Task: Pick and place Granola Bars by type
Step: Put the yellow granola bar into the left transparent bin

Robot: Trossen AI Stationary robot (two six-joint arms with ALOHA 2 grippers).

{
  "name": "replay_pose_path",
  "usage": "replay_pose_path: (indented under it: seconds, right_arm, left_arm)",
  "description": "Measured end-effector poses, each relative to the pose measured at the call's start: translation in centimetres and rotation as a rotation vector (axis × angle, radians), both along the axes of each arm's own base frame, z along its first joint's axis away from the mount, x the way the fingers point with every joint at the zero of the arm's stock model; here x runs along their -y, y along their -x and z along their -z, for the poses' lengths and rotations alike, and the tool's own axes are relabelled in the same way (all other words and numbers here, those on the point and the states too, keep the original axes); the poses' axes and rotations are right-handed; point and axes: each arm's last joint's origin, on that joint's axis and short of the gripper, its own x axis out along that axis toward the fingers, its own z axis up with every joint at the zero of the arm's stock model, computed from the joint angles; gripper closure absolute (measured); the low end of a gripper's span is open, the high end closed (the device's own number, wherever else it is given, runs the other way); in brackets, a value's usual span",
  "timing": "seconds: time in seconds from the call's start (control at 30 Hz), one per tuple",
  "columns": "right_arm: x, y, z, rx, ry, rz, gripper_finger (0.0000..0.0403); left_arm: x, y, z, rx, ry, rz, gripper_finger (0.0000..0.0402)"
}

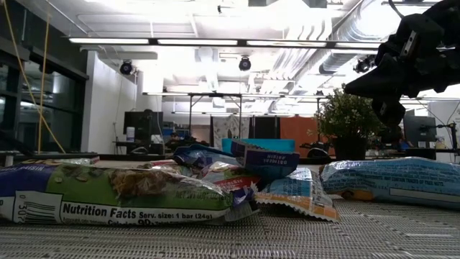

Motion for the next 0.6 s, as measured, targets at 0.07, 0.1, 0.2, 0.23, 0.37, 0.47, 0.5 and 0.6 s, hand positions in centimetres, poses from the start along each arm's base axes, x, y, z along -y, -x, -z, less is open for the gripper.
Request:
replay_pose_path:
  seconds: [0.07,0.1,0.2,0.23,0.37,0.47,0.5,0.6]
  right_arm:
    - [0.0,0.0,0.0,0.0,0.0,-0.001,0.0402]
    - [0.0,0.0,0.0,0.0,0.0,0.0,0.0402]
    - [0.0,0.0,0.0,0.0,0.0,-0.001,0.0402]
    - [0.0,0.0,0.0,-0.002,0.0,0.0,0.0402]
    - [0.0,0.0,0.0,-0.001,0.0,0.0,0.0402]
    - [0.0,0.0,0.0,-0.001,0.0,0.0,0.0402]
    - [0.0,0.0,0.0,0.0,0.0,-0.001,0.0402]
    - [0.0,0.0,0.0,0.0,0.0,0.0,0.0402]
  left_arm:
    - [-1.3,-1.8,0.1,0.046,-0.011,0.053,0.017]
    - [-1.9,-2.7,0.2,0.072,-0.015,0.075,0.017]
    - [-3.4,-5.1,0.6,0.156,-0.026,0.149,0.017]
    - [-3.8,-5.9,0.8,0.175,-0.028,0.172,0.017]
    - [-5.0,-8.4,2.6,0.204,-0.001,0.258,0.017]
    - [-5.8,-10.0,3.6,0.213,0.012,0.296,0.017]
    - [-5.9,-10.6,3.8,0.203,0.009,0.312,0.017]
    - [-6.1,-12.8,3.5,0.194,-0.035,0.37,0.017]
